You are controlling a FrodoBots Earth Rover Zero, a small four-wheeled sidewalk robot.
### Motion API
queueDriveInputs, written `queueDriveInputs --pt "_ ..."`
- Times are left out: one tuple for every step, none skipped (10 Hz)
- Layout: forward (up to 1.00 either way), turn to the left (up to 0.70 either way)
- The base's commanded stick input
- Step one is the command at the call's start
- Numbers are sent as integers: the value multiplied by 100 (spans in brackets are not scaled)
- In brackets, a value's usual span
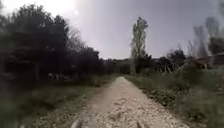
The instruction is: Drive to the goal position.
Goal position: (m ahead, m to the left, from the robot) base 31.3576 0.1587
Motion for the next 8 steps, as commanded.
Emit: queueDriveInputs --pt "100 0" --pt "100 0" --pt "100 0" --pt "100 0" --pt "100 -35" --pt "100 -16" --pt "100 0" --pt "100 0"
